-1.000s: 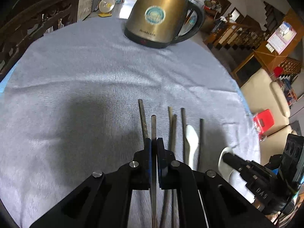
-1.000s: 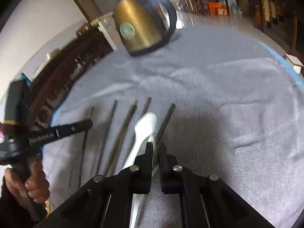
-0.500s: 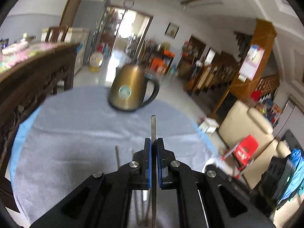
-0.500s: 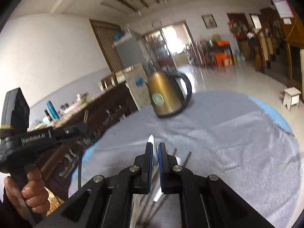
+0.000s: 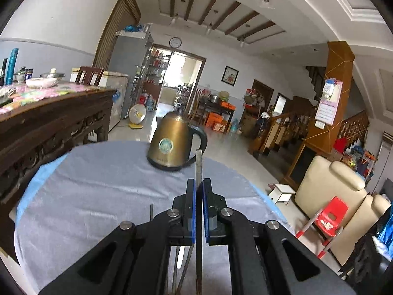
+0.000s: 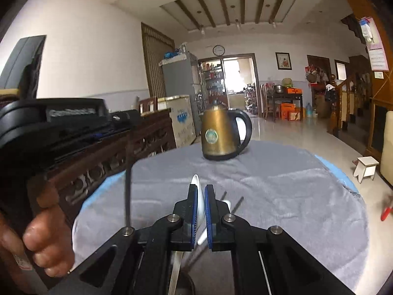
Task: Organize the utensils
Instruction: 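Lift the spoon and chopstick and carry both over the holder cup, then lower both utensils into the holder cup and open both tools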
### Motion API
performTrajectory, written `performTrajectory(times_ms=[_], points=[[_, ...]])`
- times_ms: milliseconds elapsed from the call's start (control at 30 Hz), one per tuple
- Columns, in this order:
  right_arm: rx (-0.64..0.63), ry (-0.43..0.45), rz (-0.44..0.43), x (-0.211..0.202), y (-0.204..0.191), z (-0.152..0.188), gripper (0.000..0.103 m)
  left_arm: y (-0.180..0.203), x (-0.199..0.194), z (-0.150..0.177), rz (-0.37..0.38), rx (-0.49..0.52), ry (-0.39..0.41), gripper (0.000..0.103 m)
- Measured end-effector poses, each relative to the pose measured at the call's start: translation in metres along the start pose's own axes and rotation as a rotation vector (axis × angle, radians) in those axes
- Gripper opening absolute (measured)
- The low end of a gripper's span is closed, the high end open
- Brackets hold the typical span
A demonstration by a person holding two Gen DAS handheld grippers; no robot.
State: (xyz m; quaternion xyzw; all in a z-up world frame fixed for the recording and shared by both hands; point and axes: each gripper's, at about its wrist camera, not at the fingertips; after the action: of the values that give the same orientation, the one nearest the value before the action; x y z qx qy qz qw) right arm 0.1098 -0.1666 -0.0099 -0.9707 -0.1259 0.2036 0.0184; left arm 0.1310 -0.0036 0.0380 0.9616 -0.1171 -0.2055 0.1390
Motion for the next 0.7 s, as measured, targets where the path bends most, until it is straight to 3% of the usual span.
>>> performTrajectory(times_ms=[367, 700], points=[[0.034, -0.026, -0.037, -0.014, 0.012, 0.022, 0.007, -0.009, -0.006, 0.042, -0.043, 0.015, -0.073, 0.006], [0.056, -0.068, -0.131, -0.025, 0.009, 0.022, 0.009, -0.009, -0.023, 0.059, -0.019, 0.048, -0.15, 0.007]])
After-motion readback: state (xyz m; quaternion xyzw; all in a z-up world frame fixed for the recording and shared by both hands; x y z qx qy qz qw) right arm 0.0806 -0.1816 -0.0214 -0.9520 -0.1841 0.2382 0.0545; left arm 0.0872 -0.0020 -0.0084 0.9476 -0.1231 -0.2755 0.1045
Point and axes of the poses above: each gripper's, at about its wrist camera, not at the fingertips, and x roughly the way its jaws point, y to its right, z to its underside, and after that the axes turned 2 degrees about -y, right-handed
